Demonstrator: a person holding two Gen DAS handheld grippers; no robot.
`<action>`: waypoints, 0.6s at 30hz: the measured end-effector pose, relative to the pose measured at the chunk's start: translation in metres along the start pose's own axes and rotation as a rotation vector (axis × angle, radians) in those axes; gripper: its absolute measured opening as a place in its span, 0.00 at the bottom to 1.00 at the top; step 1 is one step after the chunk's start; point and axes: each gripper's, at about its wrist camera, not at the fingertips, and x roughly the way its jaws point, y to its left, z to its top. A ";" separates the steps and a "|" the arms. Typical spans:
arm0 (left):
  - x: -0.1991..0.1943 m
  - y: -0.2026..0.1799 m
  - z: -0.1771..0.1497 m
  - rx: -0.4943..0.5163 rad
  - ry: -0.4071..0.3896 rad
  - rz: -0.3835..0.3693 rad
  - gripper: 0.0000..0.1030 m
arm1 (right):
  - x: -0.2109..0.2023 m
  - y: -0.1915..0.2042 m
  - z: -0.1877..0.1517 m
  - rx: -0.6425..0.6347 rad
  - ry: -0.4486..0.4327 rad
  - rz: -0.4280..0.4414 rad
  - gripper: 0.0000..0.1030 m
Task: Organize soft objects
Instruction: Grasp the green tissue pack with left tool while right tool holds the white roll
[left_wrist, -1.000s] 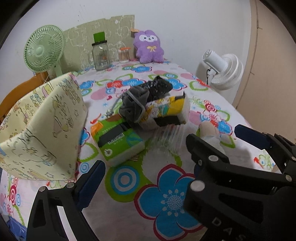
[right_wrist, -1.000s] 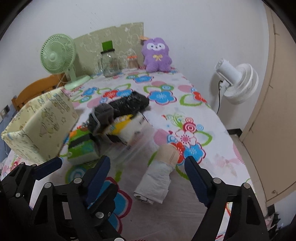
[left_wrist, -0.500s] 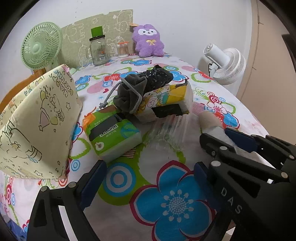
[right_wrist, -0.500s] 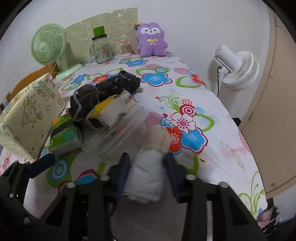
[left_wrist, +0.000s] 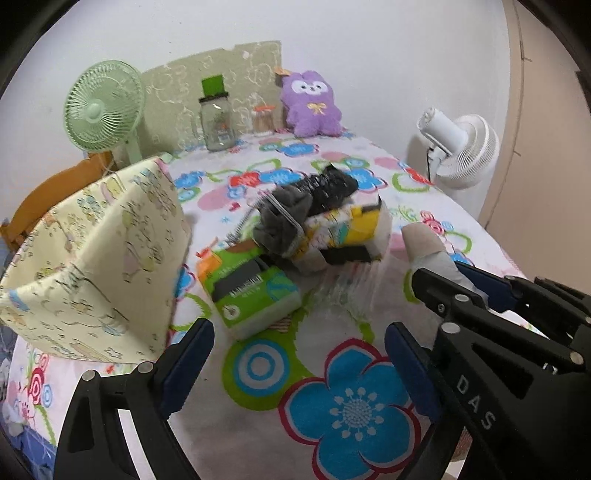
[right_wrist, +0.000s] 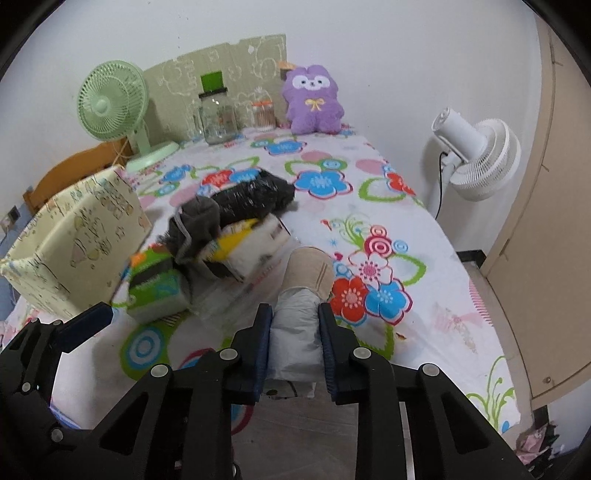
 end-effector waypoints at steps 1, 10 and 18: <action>-0.001 0.001 0.001 -0.005 -0.005 0.004 0.92 | -0.003 0.001 0.002 0.002 -0.008 0.004 0.27; 0.000 0.009 0.014 -0.088 -0.020 0.044 0.92 | -0.015 0.008 0.017 0.005 -0.061 0.014 0.27; 0.011 0.014 0.027 -0.134 -0.009 0.090 0.92 | -0.008 0.006 0.031 0.013 -0.083 -0.002 0.27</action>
